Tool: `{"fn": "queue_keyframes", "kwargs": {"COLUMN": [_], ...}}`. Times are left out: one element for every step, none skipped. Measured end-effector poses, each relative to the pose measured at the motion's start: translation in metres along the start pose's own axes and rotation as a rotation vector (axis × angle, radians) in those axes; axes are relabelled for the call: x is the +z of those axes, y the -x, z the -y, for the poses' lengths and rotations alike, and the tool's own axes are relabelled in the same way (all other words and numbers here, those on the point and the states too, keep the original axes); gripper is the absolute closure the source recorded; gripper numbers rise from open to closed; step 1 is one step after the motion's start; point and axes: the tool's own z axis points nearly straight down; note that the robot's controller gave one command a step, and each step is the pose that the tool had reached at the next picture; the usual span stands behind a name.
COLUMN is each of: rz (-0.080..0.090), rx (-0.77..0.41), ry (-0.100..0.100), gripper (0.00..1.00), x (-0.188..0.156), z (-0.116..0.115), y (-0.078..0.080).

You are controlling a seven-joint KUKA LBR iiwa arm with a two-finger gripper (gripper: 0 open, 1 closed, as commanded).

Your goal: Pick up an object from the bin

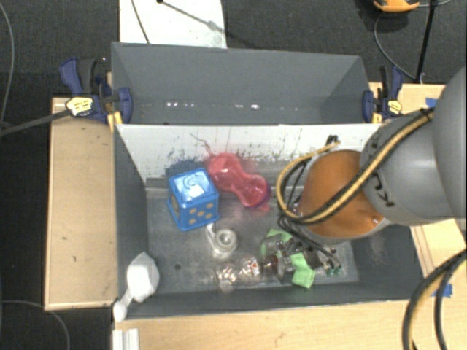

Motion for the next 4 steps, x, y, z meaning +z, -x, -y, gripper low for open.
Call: {"fn": "queue_keyframes", "kwargs": {"rz": [0.0,-0.001,-0.001,0.001], "rx": [-0.001,-0.001,-0.002,-0.003], "ry": [0.0,0.0,0.0,0.0], "gripper": [1.0,1.0,1.0,1.0], "x": [0.0,-0.004,-0.014,-0.022], "z": [0.0,0.0,0.0,0.0], "y": [0.0,0.0,0.0,0.0]}}
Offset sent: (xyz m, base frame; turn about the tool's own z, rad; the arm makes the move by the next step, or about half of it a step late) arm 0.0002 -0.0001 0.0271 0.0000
